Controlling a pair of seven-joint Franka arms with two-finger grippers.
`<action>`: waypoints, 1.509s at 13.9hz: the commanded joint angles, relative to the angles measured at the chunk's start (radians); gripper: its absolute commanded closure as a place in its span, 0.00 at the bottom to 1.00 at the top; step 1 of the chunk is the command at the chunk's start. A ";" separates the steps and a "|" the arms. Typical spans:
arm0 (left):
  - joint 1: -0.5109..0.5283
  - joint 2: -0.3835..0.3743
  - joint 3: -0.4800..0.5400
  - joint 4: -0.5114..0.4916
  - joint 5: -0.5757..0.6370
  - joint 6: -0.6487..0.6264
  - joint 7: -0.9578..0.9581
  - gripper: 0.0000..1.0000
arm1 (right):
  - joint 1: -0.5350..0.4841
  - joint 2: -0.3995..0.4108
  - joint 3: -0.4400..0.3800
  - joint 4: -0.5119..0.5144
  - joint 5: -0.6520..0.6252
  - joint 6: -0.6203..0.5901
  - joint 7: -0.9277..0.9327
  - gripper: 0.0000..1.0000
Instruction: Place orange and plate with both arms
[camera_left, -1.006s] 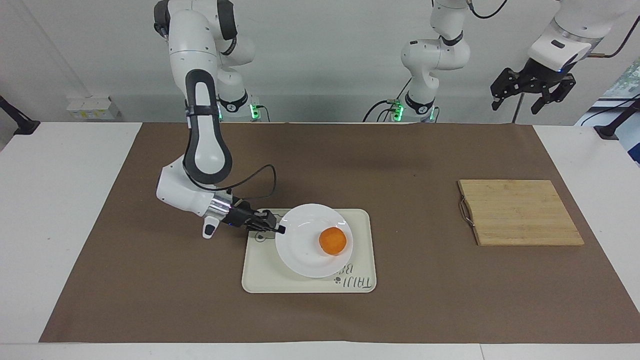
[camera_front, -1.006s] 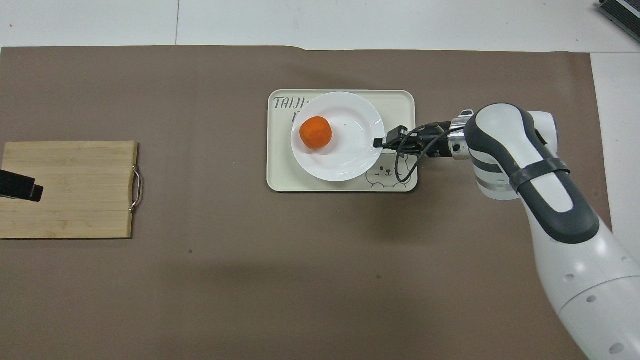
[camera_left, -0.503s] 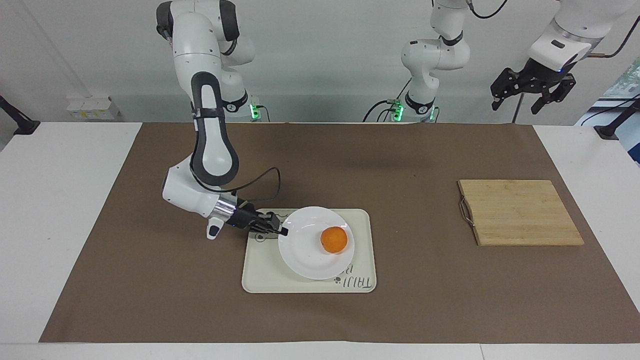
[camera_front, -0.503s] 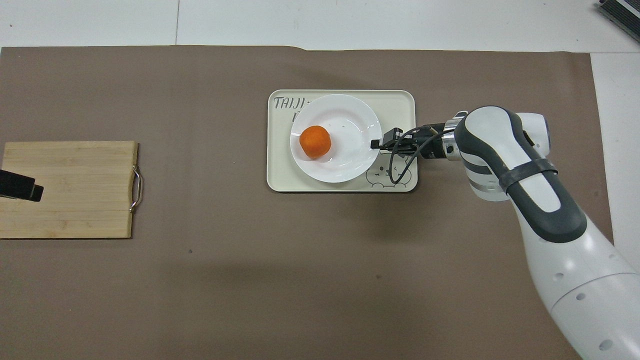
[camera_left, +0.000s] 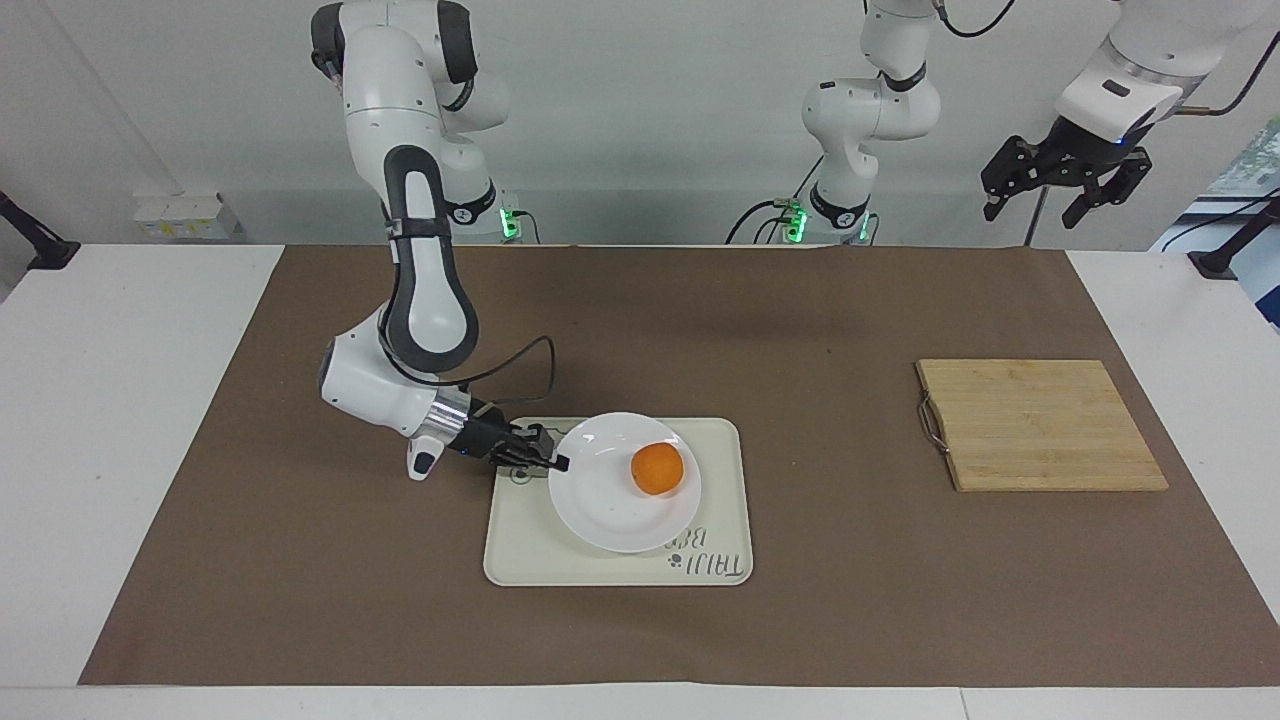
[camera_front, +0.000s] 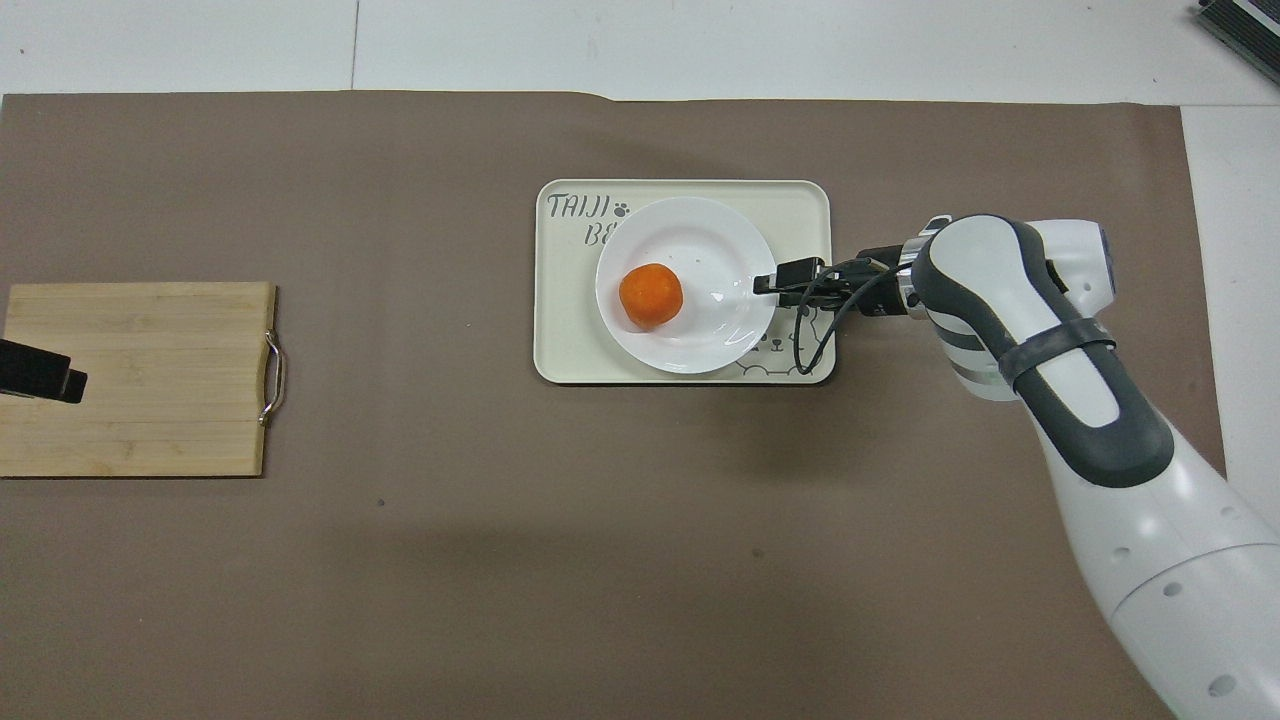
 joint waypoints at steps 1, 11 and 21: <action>0.006 -0.020 -0.005 -0.017 0.013 0.009 -0.008 0.00 | 0.005 -0.012 0.001 0.015 -0.134 0.053 -0.004 0.00; 0.006 -0.020 -0.005 -0.017 0.013 0.010 -0.008 0.00 | 0.006 -0.190 -0.003 0.018 -0.860 -0.055 0.327 0.00; 0.006 -0.020 -0.005 -0.017 0.013 0.010 -0.008 0.00 | -0.019 -0.404 -0.005 0.045 -1.034 -0.359 0.703 0.00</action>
